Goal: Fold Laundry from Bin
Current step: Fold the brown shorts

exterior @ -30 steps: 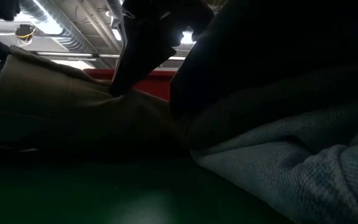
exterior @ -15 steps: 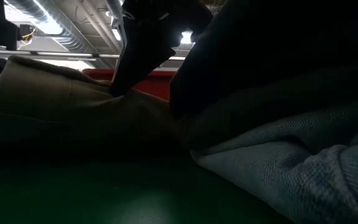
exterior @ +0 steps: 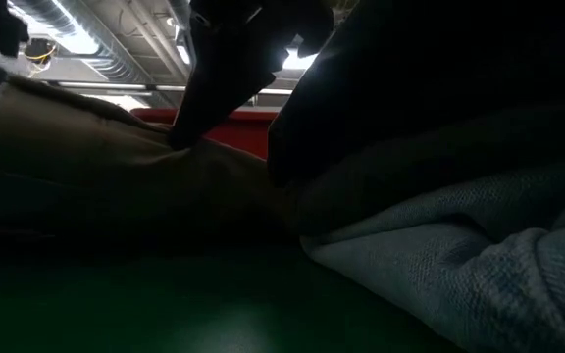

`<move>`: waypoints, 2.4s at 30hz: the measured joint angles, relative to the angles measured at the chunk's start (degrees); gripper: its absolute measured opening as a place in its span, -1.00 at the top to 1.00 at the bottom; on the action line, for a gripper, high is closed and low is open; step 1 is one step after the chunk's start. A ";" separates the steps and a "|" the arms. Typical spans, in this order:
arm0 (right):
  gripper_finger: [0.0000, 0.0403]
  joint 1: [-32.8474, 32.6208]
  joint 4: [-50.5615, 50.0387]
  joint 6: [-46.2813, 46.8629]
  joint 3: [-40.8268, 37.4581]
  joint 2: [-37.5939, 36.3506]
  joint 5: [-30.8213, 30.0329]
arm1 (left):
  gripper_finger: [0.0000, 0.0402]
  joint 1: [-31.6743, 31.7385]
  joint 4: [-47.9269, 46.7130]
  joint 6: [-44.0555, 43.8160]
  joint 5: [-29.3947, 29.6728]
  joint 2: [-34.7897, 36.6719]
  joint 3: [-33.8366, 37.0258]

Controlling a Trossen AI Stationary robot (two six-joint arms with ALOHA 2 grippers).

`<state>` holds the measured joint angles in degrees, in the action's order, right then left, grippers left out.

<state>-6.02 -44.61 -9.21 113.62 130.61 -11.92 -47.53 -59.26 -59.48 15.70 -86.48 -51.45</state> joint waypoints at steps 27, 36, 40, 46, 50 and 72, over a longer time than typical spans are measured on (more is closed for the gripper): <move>0.94 1.24 4.78 7.51 0.00 -5.88 8.84 | 1.00 4.27 -30.80 8.56 14.10 0.08 -23.71; 0.94 1.22 8.77 9.03 -4.77 -5.97 9.53 | 1.00 9.29 -30.48 14.84 15.37 0.07 -24.10; 0.94 1.20 7.04 9.63 -6.37 -5.92 9.50 | 1.00 8.76 -28.91 14.12 12.12 0.07 -24.09; 0.94 1.16 6.58 9.62 -6.43 -5.92 9.51 | 1.00 6.69 -21.58 13.18 10.98 0.07 -24.03; 0.94 1.07 4.28 9.61 -6.43 -5.92 9.53 | 1.00 5.68 -16.78 13.12 9.77 0.07 -24.03; 0.94 0.04 1.47 9.57 -6.45 -5.81 9.97 | 0.20 4.08 7.43 1.40 -4.46 0.00 -9.51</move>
<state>-5.98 -43.14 0.36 107.18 124.79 -1.96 -43.45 -51.83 -58.09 11.24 -86.48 -60.96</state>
